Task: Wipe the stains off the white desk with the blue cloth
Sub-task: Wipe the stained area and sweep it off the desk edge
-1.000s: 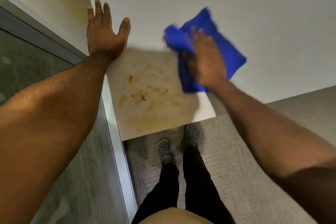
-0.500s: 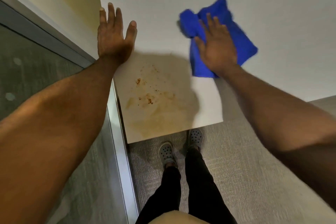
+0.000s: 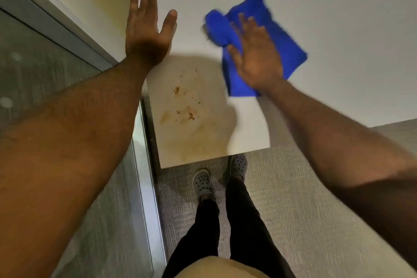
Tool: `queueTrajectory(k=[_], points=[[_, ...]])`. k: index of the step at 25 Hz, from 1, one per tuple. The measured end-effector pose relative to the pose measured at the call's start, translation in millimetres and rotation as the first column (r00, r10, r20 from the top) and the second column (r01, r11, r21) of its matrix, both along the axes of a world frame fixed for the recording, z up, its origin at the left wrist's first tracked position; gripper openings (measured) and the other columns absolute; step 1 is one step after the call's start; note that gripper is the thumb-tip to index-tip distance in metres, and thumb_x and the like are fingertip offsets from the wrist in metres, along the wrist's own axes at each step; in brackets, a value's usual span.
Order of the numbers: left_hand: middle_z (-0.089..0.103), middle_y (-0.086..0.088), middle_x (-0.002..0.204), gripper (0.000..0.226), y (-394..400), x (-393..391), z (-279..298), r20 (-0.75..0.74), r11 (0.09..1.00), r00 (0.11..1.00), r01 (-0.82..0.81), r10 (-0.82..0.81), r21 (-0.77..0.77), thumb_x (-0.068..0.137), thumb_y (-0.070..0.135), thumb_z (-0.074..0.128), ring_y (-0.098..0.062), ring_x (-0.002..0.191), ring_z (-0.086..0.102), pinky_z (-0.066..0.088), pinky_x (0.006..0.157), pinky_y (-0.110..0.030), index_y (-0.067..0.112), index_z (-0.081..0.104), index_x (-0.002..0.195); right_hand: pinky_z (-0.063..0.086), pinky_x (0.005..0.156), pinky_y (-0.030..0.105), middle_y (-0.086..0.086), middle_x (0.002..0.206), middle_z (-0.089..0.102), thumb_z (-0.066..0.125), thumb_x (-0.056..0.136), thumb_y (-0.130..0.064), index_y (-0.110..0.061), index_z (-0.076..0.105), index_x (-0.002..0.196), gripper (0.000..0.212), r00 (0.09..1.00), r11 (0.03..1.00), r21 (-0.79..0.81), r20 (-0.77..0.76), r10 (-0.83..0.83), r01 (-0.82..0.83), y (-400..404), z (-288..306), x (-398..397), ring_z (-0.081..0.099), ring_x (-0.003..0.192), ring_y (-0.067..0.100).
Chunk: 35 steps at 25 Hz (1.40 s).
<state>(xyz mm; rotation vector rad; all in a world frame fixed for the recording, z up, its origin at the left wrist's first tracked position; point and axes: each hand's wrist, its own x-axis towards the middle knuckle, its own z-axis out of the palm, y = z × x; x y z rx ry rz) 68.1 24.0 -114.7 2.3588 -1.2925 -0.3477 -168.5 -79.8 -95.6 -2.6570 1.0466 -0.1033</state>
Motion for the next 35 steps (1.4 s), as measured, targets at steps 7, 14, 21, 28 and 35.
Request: queueTrajectory(k=[7, 14, 21, 28, 35], points=[[0.004, -0.006, 0.167, 0.072, 1, -5, 10, -0.03, 0.999, 0.999, -0.027, 0.027, 0.023, 0.102, 0.054, 0.025, -0.027, 0.154, -0.002, 0.004, 0.126, -0.043, 0.011, 0.011, 0.158, 0.014, 0.12, 0.045, 0.005, 0.159, 0.02, 0.031, 0.099, -0.047, -0.024, 0.022, 0.15, 0.057, 0.939, 0.946, 0.026, -0.115, 0.325, -0.324, 62, 5, -147, 0.02, 0.146, 0.026], [0.001, -0.001, 0.168, 0.079, -3, -2, 4, 0.029, 0.994, 0.999, -0.039, 0.036, 0.103, 0.097, 0.065, 0.015, -0.025, 0.155, -0.003, 0.004, 0.126, -0.044, 0.016, 0.008, 0.158, 0.014, 0.12, 0.046, 0.009, 0.161, 0.016, 0.028, 0.102, -0.043, -0.017, 0.021, 0.152, 0.057, 0.99, 0.992, -0.062, -0.077, -0.117, 0.113, 18, -5, -43, 0.015, 0.147, 0.031], [0.001, 0.0, 0.168, 0.077, -2, 1, 5, -0.026, 0.995, 0.998, -0.049, 0.052, 0.084, 0.097, 0.063, 0.013, -0.024, 0.155, -0.005, 0.003, 0.126, -0.04, 0.017, 0.01, 0.158, 0.017, 0.119, 0.047, 0.008, 0.159, 0.025, 0.039, 0.098, -0.041, -0.021, 0.031, 0.148, 0.055, 0.975, 0.978, -0.012, -0.087, 0.204, -0.206, 74, 0, -110, 0.022, 0.146, 0.029], [0.002, -0.001, 0.168, 0.073, -5, 2, 0, -0.025, 0.994, 0.997, -0.068, 0.07, 0.083, 0.1, 0.059, 0.015, -0.024, 0.154, -0.005, 0.001, 0.126, -0.038, 0.015, 0.011, 0.158, 0.012, 0.12, 0.045, 0.011, 0.161, 0.013, 0.023, 0.101, -0.045, -0.015, 0.018, 0.152, 0.06, 0.962, 0.964, -0.093, -0.095, -0.257, 0.248, -8, -6, -15, 0.013, 0.148, 0.031], [0.005, -0.006, 0.167, 0.072, 2, -2, 9, -0.004, 0.997, 1.0, -0.013, 0.014, 0.072, 0.101, 0.055, 0.02, -0.027, 0.155, -0.002, 0.004, 0.126, -0.041, 0.011, 0.013, 0.158, 0.019, 0.117, 0.045, 0.009, 0.158, 0.026, 0.036, 0.099, -0.043, -0.018, 0.032, 0.148, 0.055, 0.974, 0.975, -0.005, -0.05, 0.222, -0.223, 92, -1, -53, 0.024, 0.145, 0.031]])
